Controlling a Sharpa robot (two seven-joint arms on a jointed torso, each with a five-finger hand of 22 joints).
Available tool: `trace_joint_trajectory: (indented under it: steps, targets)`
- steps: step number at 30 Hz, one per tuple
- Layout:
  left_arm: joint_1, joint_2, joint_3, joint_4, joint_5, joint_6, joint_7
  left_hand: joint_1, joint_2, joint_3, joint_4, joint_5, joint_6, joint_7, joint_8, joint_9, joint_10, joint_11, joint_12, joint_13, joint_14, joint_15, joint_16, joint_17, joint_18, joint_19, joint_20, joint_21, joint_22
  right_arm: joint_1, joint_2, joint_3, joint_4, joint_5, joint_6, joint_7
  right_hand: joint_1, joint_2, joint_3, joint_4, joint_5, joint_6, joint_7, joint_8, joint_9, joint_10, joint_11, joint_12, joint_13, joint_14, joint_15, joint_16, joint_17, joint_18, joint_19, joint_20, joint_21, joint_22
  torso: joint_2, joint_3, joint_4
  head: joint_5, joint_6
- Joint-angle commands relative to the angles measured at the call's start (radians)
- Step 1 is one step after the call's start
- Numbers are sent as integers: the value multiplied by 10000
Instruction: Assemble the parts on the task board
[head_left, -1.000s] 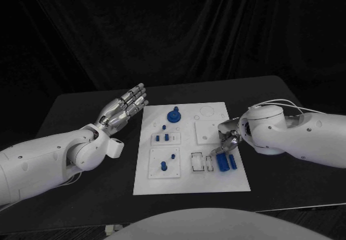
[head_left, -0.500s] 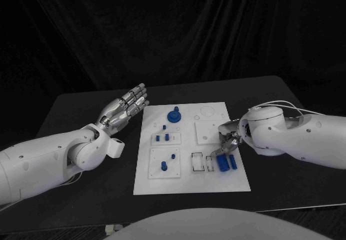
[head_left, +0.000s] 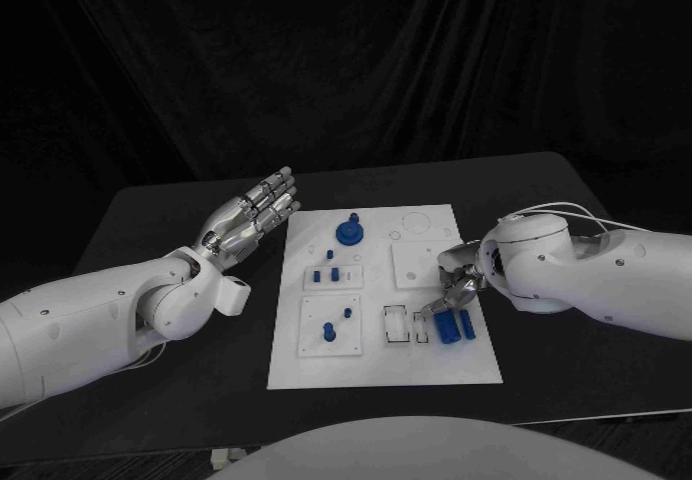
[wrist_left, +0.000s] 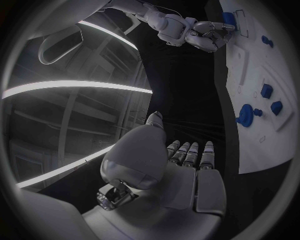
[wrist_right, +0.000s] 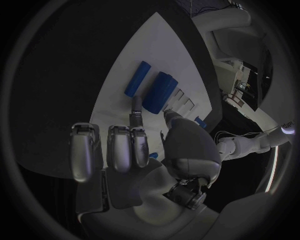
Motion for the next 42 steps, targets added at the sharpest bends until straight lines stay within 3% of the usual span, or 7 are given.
trace_joint_trajectory:
  steps: [1,5,9,14,21,35,42]
  targets:
    - [-14,20,11,8,57,119,69,91,-14,67,17,55,25,19,64,14,20,67,63,13,-4,78,-37,-9,107,-11,80,3,11,-26,-20,0,36,36,210,-157,-145,-24,-73,2,-69,-110,16,-50,23,1058,66,26,2630,743,74,-64,1070,105,728,69,-60,2385,1,1,1,3,-2]
    - [-16,31,11,-1,57,134,52,103,-15,74,16,64,23,23,64,13,20,76,66,14,-4,87,-37,-9,105,-10,87,4,13,-26,-33,0,50,51,323,-153,-180,-267,-145,9,-47,-238,44,-119,69,1058,83,26,2630,714,106,-133,923,128,689,102,-145,2353,1,1,0,2,-2]
    - [-18,41,10,-6,57,138,40,115,-17,80,14,72,28,30,65,14,21,84,72,15,-4,96,-37,-9,102,-9,93,5,14,-27,-24,0,48,57,481,-156,280,-353,-83,-14,711,-365,76,-184,182,1058,102,26,2630,691,141,-203,783,151,652,144,-235,2321,-1,0,-1,11,-2]
    - [-20,44,10,-9,57,139,35,126,-20,84,12,80,37,47,68,17,20,83,71,15,-4,96,-37,-9,101,-9,95,5,14,-27,-5,-1,40,59,612,-163,445,-458,-174,-1,612,-359,70,-134,295,1058,93,26,2630,678,142,-241,704,162,635,151,-280,2306,0,2,-1,20,-2]
    - [-22,47,10,-18,57,147,27,160,-34,97,3,104,52,106,72,20,20,73,73,15,-4,99,-37,-9,99,-9,99,5,14,-31,21,-1,32,65,562,-171,658,-314,-130,-14,321,-231,-12,145,705,1058,14,26,2630,676,85,-267,653,172,624,111,-326,2293,-1,-1,-4,36,-2]
    - [-28,87,10,-54,57,169,-8,279,-65,149,-60,190,60,202,75,21,18,59,74,15,-4,96,-37,-9,102,-9,101,5,13,-36,-5,-1,-26,1115,-310,-138,1394,208,208,-139,1651,-494,-163,912,1953,1058,-129,26,2630,646,-42,-371,401,293,432,-15,-832,2116,0,2,3,49,-2]
    - [-34,94,10,-58,57,171,-26,431,-98,226,-154,373,60,231,74,21,15,53,73,14,-4,97,-37,-9,103,-8,103,6,14,-37,-57,-1,-31,1907,-1034,-121,1676,247,362,-289,2869,-811,-164,1125,2407,1058,-135,26,2630,632,-57,-408,306,301,433,-40,-913,2093,3,1,1,79,-2]
